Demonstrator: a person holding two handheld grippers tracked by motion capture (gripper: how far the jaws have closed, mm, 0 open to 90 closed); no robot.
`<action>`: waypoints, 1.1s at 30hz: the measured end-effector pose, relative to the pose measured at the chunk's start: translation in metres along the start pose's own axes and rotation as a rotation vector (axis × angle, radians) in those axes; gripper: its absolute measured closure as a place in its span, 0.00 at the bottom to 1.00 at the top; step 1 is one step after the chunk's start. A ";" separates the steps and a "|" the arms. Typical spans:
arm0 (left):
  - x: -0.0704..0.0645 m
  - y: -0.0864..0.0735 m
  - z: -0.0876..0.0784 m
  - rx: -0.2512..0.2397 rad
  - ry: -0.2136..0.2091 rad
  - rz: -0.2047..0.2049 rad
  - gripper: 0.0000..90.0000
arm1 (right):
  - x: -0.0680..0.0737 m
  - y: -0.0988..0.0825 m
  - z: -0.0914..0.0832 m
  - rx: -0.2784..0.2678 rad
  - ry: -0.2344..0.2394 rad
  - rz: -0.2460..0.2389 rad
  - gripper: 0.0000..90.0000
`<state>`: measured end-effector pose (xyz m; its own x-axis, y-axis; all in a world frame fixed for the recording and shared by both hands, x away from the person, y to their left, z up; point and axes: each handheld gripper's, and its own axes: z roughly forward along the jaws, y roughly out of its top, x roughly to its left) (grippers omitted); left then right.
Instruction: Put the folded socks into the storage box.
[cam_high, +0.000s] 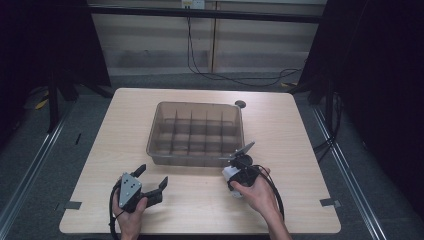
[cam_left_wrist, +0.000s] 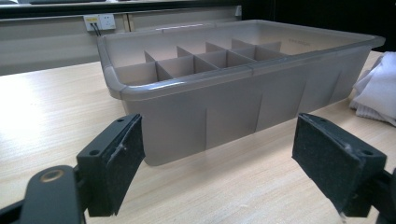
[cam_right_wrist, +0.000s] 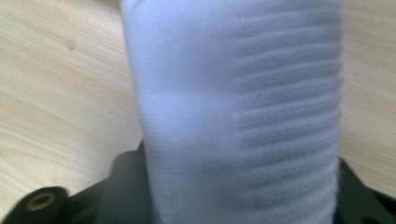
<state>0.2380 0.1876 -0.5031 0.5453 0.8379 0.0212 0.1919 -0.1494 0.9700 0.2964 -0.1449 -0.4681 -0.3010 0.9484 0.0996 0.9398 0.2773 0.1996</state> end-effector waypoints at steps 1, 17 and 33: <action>0.000 0.000 0.000 0.001 0.001 0.001 0.18 | 0.001 0.000 0.000 0.001 0.001 -0.006 0.61; 0.000 0.000 0.001 0.005 -0.003 0.001 0.18 | -0.006 -0.005 -0.013 -0.040 0.071 -0.046 0.74; 0.001 0.000 0.001 0.010 0.001 -0.009 0.18 | -0.009 -0.007 -0.040 -0.079 0.159 -0.085 0.74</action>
<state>0.2396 0.1880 -0.5028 0.5432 0.8395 0.0129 0.2045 -0.1472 0.9677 0.2858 -0.1616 -0.4313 -0.4061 0.8842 0.2307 0.8963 0.3362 0.2892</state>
